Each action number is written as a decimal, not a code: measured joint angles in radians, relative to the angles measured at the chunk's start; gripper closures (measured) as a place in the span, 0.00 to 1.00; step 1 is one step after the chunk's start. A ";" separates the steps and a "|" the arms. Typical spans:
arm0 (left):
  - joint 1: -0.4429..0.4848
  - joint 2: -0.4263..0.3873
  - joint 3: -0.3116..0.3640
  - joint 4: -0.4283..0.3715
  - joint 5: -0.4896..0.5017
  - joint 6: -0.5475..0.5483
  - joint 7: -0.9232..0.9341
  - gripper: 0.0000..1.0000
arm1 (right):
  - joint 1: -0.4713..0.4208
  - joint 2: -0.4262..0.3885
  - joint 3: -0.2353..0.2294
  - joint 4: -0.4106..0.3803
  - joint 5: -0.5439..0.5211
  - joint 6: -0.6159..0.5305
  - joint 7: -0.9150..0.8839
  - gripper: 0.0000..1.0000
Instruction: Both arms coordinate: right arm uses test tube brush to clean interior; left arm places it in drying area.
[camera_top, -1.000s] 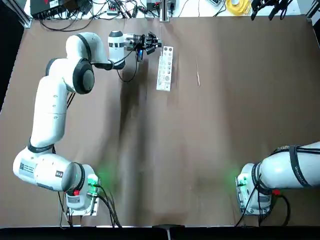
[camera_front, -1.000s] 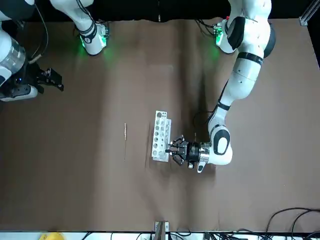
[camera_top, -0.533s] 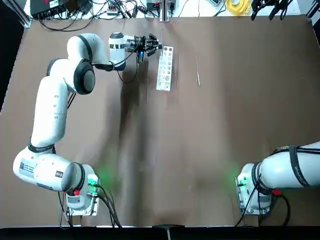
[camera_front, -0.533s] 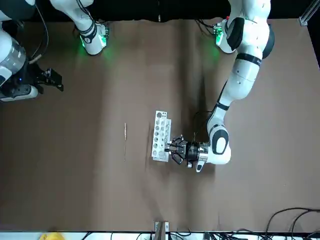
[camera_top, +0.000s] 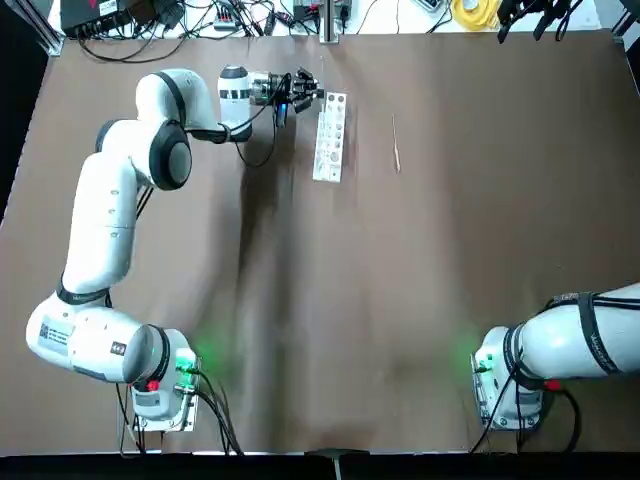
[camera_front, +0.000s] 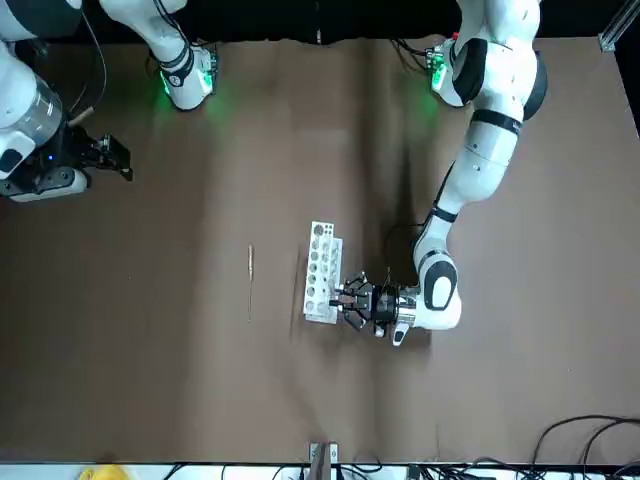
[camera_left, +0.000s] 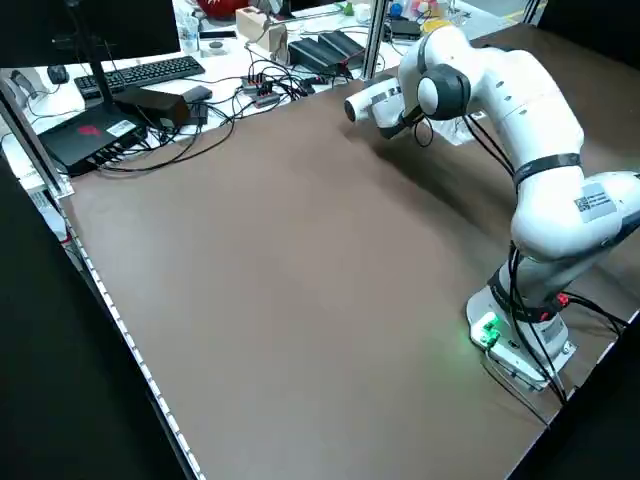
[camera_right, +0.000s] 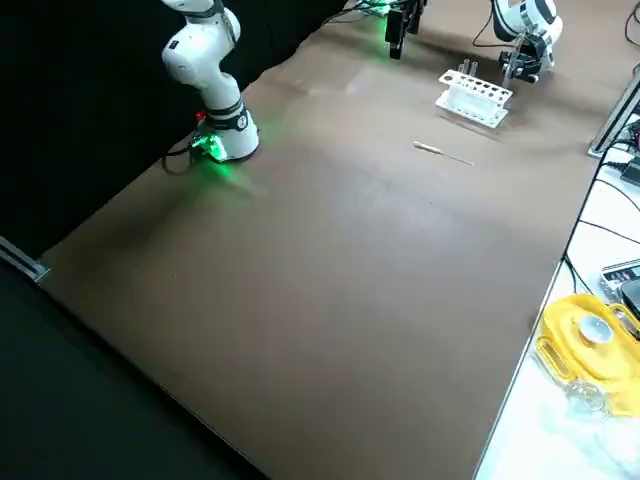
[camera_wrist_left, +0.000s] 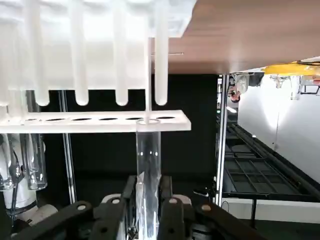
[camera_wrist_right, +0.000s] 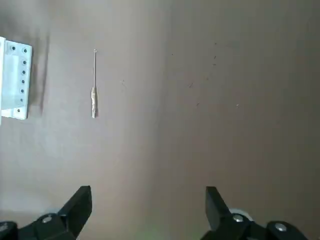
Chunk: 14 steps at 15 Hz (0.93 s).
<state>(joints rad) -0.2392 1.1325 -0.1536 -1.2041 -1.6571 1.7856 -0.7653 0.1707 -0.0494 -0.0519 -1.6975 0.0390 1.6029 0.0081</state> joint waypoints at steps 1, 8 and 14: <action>0.000 0.000 0.001 0.001 -0.007 0.000 0.000 0.77 | 0.000 0.000 0.000 0.000 -0.001 0.000 0.000 0.00; -0.002 0.009 0.001 0.003 -0.018 0.015 0.022 0.77 | 0.004 0.000 0.000 0.000 -0.002 0.001 0.000 0.00; -0.006 0.024 0.001 0.023 -0.019 0.036 0.029 0.77 | 0.004 0.000 0.000 0.000 -0.003 0.002 0.000 0.00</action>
<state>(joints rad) -0.2456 1.1566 -0.1528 -1.1815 -1.6761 1.8212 -0.7365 0.1747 -0.0495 -0.0520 -1.6975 0.0363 1.6052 0.0081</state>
